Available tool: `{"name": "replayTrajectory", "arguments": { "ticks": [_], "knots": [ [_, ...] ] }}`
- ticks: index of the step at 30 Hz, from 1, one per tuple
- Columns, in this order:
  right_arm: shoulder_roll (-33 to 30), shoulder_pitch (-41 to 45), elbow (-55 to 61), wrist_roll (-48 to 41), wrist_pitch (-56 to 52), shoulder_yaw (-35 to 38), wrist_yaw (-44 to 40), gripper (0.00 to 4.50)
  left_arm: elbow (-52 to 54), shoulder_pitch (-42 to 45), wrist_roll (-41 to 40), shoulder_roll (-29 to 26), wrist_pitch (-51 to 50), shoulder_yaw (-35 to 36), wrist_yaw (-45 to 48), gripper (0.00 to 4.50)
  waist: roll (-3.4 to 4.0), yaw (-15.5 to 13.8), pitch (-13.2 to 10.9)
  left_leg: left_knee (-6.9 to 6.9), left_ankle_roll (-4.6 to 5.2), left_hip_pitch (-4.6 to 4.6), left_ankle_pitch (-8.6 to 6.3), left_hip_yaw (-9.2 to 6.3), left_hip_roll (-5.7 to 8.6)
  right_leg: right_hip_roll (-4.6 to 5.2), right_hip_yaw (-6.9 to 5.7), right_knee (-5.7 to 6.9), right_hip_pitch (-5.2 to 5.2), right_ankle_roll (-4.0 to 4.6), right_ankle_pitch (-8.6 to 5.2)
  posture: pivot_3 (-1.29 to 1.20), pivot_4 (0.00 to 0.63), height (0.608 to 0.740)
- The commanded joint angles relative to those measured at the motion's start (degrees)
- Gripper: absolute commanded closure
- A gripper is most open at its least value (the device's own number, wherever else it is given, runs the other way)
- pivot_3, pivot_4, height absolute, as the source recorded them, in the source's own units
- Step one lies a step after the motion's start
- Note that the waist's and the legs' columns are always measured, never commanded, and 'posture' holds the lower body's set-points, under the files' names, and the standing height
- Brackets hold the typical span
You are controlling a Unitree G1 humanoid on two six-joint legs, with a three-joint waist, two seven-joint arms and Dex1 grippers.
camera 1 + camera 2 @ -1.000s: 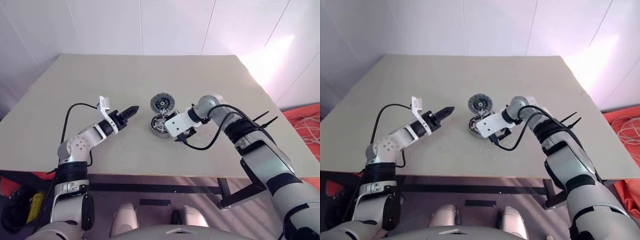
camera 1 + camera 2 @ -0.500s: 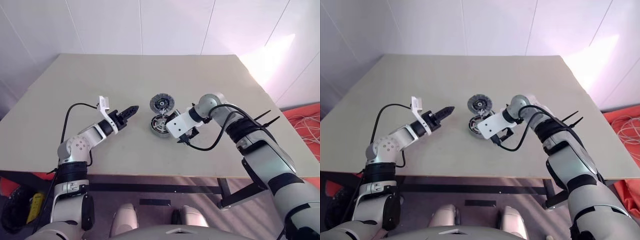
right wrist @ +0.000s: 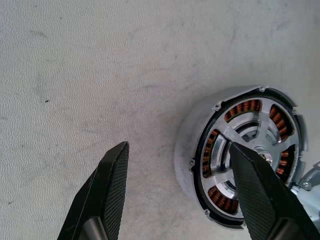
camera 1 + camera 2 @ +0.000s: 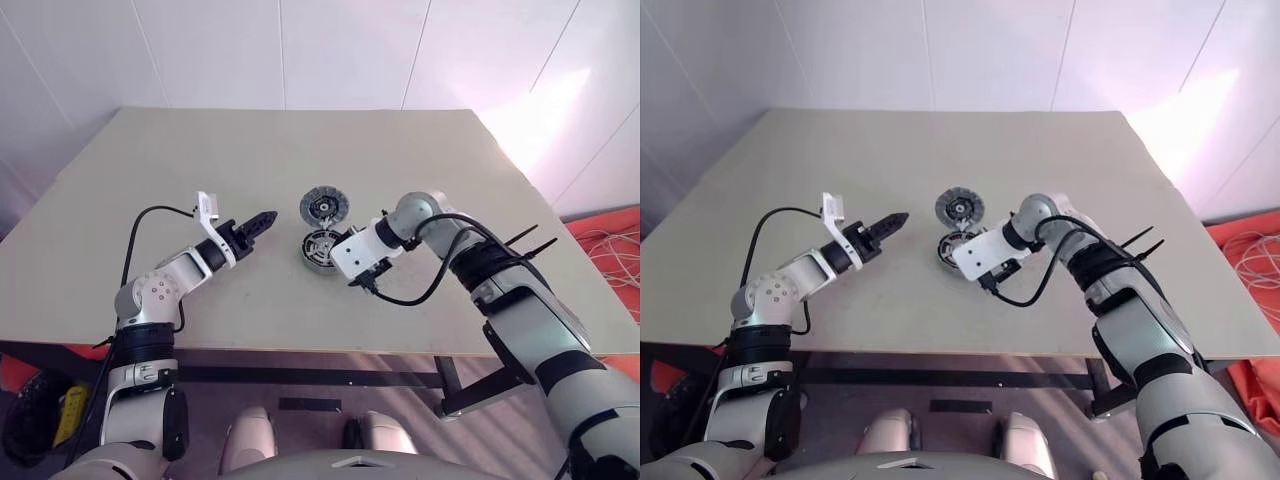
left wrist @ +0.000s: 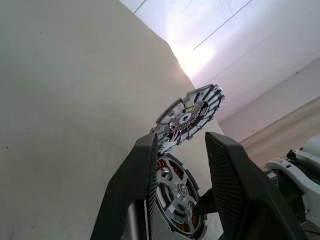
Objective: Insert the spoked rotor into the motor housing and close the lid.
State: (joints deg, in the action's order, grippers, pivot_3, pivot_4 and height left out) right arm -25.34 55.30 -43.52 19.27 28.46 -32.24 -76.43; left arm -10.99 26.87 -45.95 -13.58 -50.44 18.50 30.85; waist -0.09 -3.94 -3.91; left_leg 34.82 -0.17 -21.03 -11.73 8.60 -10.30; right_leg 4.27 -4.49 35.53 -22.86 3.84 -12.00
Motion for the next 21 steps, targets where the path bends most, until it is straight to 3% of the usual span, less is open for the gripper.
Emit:
{"name": "replayTrajectory", "arguments": {
  "ticks": [1, 10, 13, 19, 21],
  "knots": [
    [0.34, 2.01, -1.99, 0.69, 1.13, 0.23, 1.17, 0.94, 1.75, 0.56, -0.83, -0.36, 0.86, 0.66, 0.07, 2.88, 0.00, 0.00, 0.00, 0.00, 0.00, 0.01, 0.00, 0.00, 0.00, 0.00, 0.00, 0.00, 0.00, 0.00, 0.00, 0.00, 0.000, 0.740],
    [0.79, 2.16, -4.74, 1.66, 2.28, -0.21, 1.14, 0.94, 2.13, -0.17, -0.87, -0.28, 1.23, 0.89, -0.11, 2.88, 0.00, 0.04, 0.00, 0.00, -0.03, 0.26, 0.01, 0.00, -0.01, 0.00, 0.00, 0.02, 0.23, 0.01, 0.01, 0.00, 0.000, 0.740],
    [0.85, 2.46, -5.37, 1.91, 2.59, -0.30, 1.32, 1.52, 2.12, -0.08, -0.90, -0.01, 1.36, 0.81, -0.29, 2.88, 0.00, 0.03, 0.00, 0.00, -0.03, 0.29, 0.01, 0.00, -0.01, 0.00, 0.01, 0.02, 0.27, 0.01, 0.01, 0.00, 0.000, 0.740],
    [1.09, 3.11, -6.60, 2.54, 3.08, -0.47, 2.09, 3.55, 1.97, -0.04, -0.93, 0.38, 1.62, 0.60, -0.34, 2.88, 0.00, 0.04, 0.00, 0.00, -0.01, 0.23, 0.00, 0.00, -0.01, 0.00, 0.00, -0.01, 0.24, 0.02, 0.01, 0.00, 0.000, 0.740],
    [1.09, 3.40, -6.89, 2.80, 3.33, -0.53, 2.33, 3.55, 2.04, -0.09, -0.94, 0.55, 1.68, 0.52, -0.40, 2.88, 0.00, 0.04, 0.00, 0.00, 0.00, 0.21, -0.01, 0.00, 0.00, 0.00, 0.00, -0.03, 0.23, 0.02, 0.01, 0.00, 0.000, 0.740]
  ]
}}
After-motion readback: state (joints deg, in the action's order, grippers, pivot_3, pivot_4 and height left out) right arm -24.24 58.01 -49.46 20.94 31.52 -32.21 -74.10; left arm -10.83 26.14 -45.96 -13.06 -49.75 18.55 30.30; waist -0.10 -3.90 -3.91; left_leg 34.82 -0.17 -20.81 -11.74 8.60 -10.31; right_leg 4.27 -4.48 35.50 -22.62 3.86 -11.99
